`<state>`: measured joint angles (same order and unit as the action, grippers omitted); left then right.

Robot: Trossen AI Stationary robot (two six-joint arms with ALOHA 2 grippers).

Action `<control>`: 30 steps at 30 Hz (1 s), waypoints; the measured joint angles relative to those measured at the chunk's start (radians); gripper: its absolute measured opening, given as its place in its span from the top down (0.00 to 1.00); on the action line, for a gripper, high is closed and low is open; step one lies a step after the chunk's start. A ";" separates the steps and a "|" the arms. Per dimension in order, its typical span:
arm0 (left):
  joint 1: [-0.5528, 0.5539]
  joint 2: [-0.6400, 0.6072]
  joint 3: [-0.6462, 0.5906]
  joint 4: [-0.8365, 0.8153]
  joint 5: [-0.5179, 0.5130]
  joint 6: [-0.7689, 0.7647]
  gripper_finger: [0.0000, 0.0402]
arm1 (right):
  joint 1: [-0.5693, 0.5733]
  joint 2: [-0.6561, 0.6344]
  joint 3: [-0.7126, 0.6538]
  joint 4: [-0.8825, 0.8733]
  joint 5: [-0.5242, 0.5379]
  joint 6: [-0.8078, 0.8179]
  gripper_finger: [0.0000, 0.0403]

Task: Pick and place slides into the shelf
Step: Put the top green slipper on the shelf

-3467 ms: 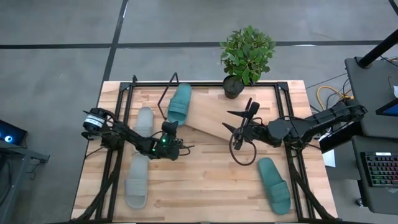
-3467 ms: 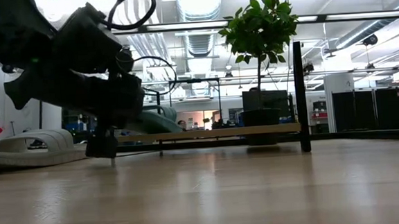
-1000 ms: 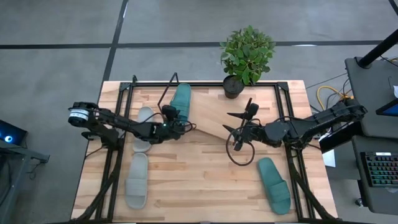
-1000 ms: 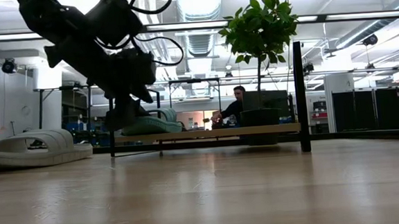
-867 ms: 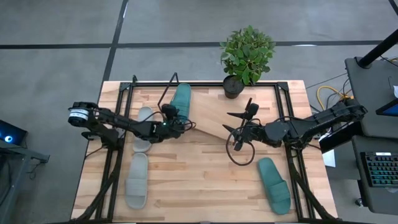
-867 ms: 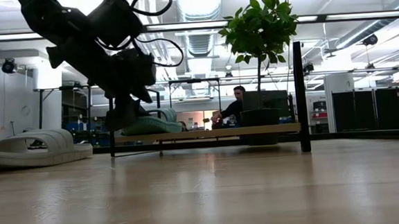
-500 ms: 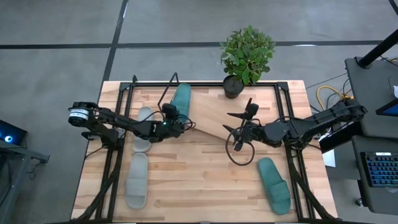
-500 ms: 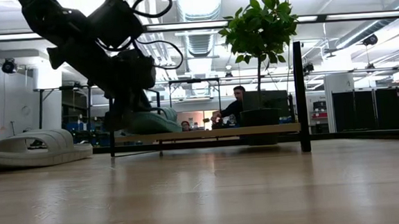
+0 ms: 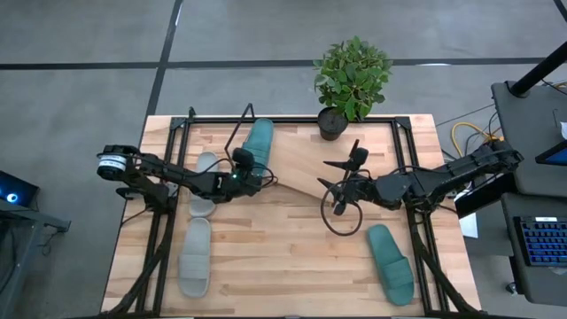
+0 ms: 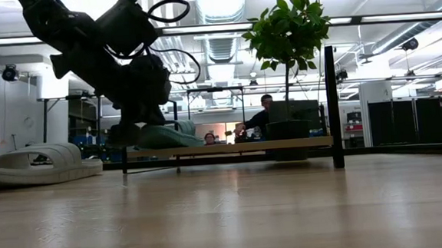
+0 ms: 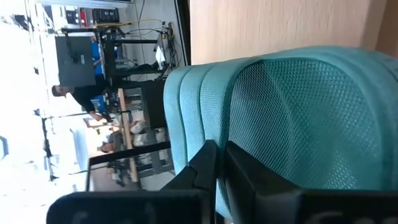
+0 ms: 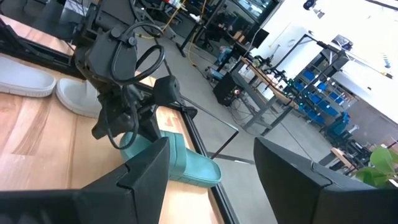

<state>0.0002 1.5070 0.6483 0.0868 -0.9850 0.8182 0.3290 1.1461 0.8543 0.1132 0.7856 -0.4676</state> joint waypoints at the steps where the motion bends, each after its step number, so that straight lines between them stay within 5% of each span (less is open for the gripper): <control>1: 0.000 0.000 0.000 0.000 -0.004 0.011 1.00 | 0.000 0.000 0.000 -0.003 0.000 0.004 0.44; 30: 0.005 -0.018 0.000 -0.073 -0.074 0.183 1.00 | 0.000 0.000 -0.002 -0.036 0.000 0.026 0.44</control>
<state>0.0055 1.4890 0.6479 0.0136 -1.0585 1.0012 0.3290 1.1461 0.8528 0.0776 0.7859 -0.4413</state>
